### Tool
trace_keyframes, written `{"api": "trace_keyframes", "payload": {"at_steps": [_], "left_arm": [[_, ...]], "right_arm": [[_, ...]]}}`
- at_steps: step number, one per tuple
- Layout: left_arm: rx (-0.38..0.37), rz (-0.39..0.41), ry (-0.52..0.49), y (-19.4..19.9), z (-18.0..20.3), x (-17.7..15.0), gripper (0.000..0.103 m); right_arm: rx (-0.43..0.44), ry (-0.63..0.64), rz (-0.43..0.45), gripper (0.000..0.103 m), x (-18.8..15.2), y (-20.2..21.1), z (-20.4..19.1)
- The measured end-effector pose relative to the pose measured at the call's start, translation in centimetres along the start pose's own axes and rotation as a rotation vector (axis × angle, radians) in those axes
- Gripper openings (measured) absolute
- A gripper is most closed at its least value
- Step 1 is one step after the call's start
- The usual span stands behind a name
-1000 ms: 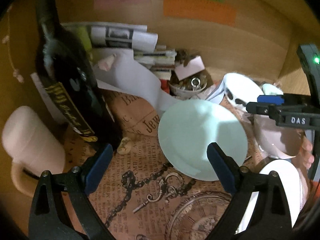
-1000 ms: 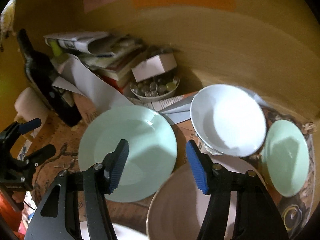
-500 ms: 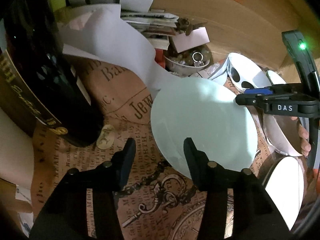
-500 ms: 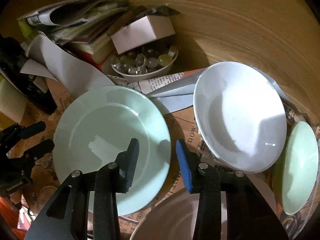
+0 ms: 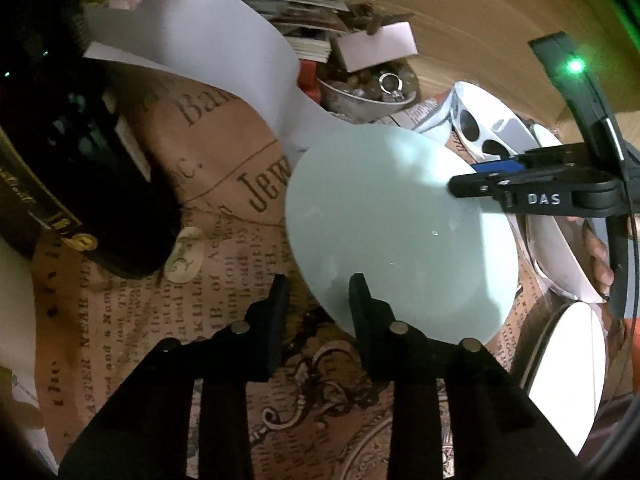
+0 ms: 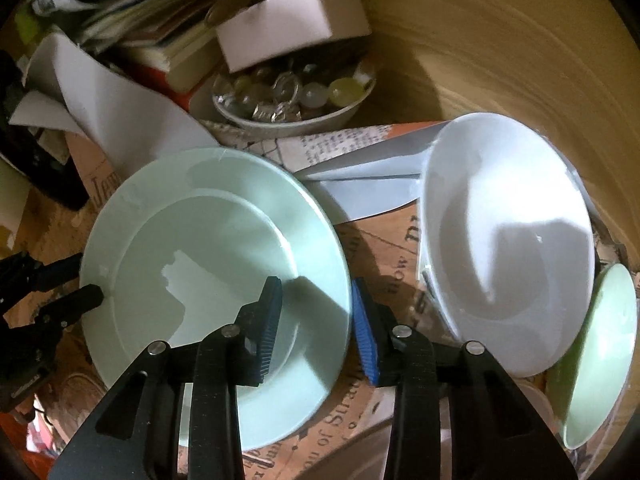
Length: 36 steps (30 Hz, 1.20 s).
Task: Organize plates and bowls
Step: 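Grasp the mint green plate with the left tool while the right tool holds the stack, then lift the mint green plate with the left tool toward the right tool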
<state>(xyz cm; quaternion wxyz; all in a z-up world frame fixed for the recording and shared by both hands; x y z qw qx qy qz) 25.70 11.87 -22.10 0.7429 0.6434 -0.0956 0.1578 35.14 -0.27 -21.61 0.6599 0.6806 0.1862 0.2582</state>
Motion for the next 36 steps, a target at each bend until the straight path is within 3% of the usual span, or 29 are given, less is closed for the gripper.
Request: {"api": "trace_keyframes", "payload": {"at_steps": [2,17,36], "left_arm": [[-0.011,-0.005,-0.012,-0.3,0.5,0.1,0.025],[-0.011,0.002,0.016,-0.2,-0.1,-0.4,0.025],[-0.031,0.142,0.077,5.0,-1.3,-1.9,0.025]], "right_arm": [[-0.004,-0.002,-0.003,0.032,0.3,-0.1,-0.2],[0.025,-0.012,0.047,0.021,-0.2,1.2,0.8],[0.039,-0.019,0.185,0.017,-4.1,6.7,-2.0]]}}
Point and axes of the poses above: each gripper's, at about its wrist camera, not at the fingertips, and y roughly against the way its jaws point, z to its right, x to its top, the point moved 4 cm from there along -y, roughly the way its jaws point, and after that the axes turned 13 degrees about -z, right-handed, at the moved point
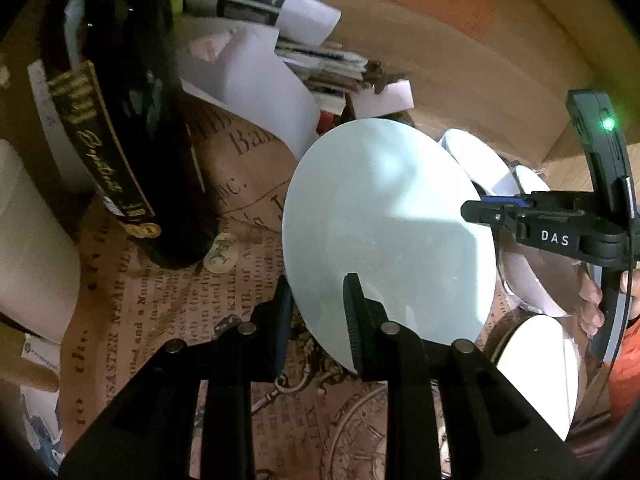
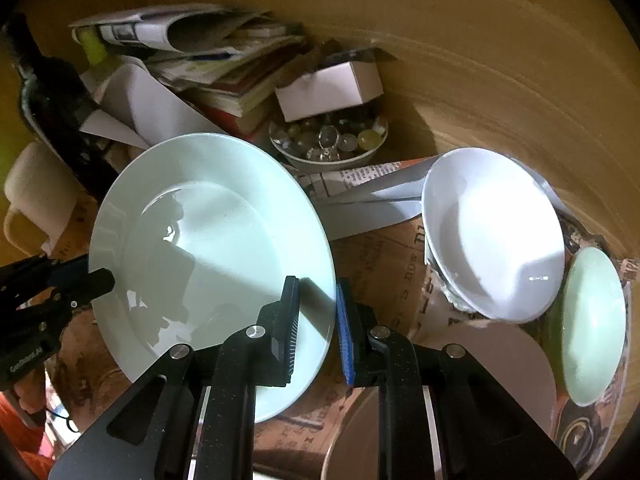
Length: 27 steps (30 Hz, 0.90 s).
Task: Organize plates and bowls
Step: 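Lift the mint green plate with the left tool toward the right tool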
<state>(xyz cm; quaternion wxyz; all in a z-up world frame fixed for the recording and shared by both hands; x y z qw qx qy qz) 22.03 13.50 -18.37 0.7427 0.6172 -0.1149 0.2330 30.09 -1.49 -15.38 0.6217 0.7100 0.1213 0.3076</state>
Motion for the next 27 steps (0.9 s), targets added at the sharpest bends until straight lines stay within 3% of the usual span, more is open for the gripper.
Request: {"api": "trace_keyframes", "payload": {"at_steps": [12,27], "left_arm": [[-0.004,0.089,-0.001,5.1,0.2,-1.9,0.025],[0.006,0.145,-0.044,8.9,2.9,-5.4,0.025]], "right_arm": [[0.014,0.020,0.126,0.016,-2.9,4.4,-1.9],[0.046,-0.013,0.172,0.016,-7.2,6.0,-2.2]]}}
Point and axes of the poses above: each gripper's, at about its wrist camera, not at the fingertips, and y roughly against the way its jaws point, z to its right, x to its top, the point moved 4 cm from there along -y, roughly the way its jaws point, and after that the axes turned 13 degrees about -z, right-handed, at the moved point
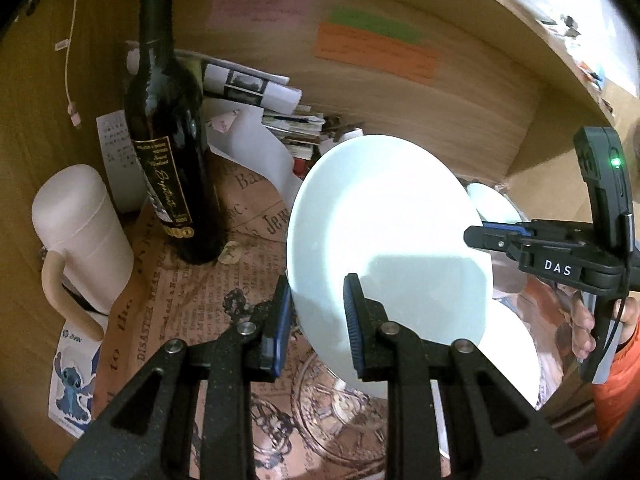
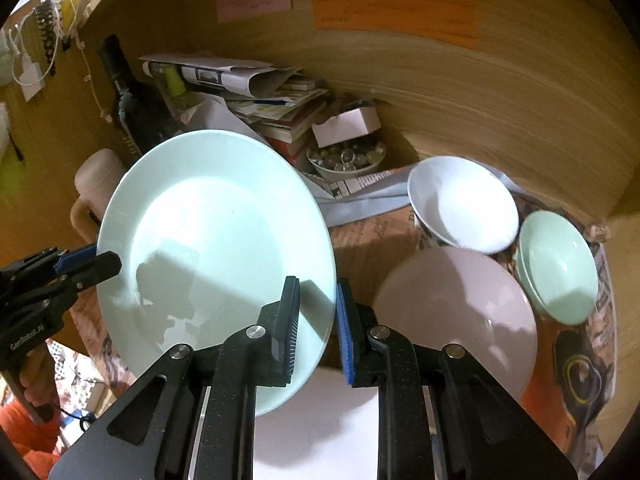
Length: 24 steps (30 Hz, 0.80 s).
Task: Organize plates and bowls
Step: 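Lift the mint green plate with the left tool toward the right tool, then lower the mint green plate onto the white plate and open the left tool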
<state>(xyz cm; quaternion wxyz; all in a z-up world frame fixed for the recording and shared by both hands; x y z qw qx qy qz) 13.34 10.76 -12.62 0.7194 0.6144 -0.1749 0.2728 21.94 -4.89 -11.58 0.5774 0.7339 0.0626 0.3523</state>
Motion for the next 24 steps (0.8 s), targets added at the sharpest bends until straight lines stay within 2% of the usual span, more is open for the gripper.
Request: {"api": "trace_keyframes", "payload": {"at_steps": [10,24], "left_arm": [[-0.024,-0.009,-0.036,0.0,2.5,-1.7,0.025],[-0.059,-0.067,-0.071,-1.7,4.8,-3.7,0.025]], "right_arm": [[0.006,-0.061,-0.017,0.017,-3.6,0.5,1.1],[0.004,-0.143,-0.033,0.017,-8.3,0.7,2.8]]}}
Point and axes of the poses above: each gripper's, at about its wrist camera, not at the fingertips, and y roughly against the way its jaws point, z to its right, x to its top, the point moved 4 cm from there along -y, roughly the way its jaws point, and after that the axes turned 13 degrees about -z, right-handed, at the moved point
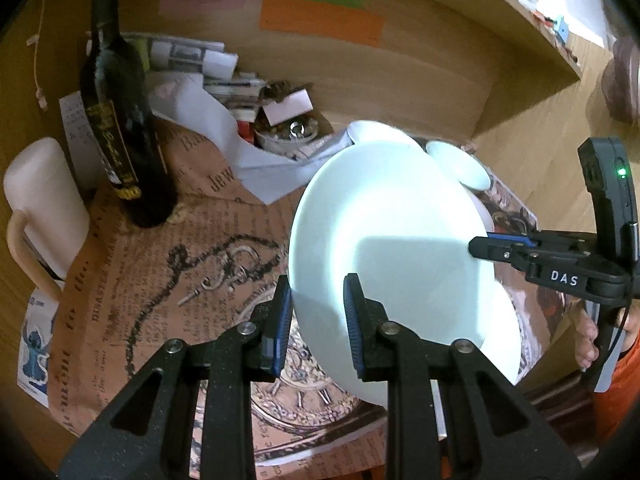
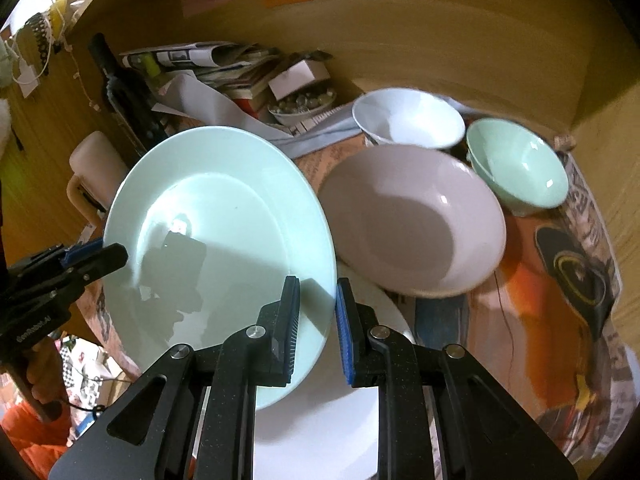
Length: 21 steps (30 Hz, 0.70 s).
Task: Organize plates and bowls
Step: 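Lower the mint green plate onto the white plate and open the left tool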
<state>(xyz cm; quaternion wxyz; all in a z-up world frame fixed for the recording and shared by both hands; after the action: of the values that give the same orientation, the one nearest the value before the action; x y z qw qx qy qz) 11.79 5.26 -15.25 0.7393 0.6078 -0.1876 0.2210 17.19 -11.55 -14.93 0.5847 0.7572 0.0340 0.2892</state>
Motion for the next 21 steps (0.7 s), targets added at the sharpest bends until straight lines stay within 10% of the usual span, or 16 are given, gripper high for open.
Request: {"api": "trace_keyframes", "payload": {"at_steps": [21], "left_arm": [[-0.031,-0.108,-0.035,-3.0,2.2,-2.8,0.025]], "right_arm": [[0.024,-0.101,-0.031,0.017,-5.6,-0.5,2.1]]}}
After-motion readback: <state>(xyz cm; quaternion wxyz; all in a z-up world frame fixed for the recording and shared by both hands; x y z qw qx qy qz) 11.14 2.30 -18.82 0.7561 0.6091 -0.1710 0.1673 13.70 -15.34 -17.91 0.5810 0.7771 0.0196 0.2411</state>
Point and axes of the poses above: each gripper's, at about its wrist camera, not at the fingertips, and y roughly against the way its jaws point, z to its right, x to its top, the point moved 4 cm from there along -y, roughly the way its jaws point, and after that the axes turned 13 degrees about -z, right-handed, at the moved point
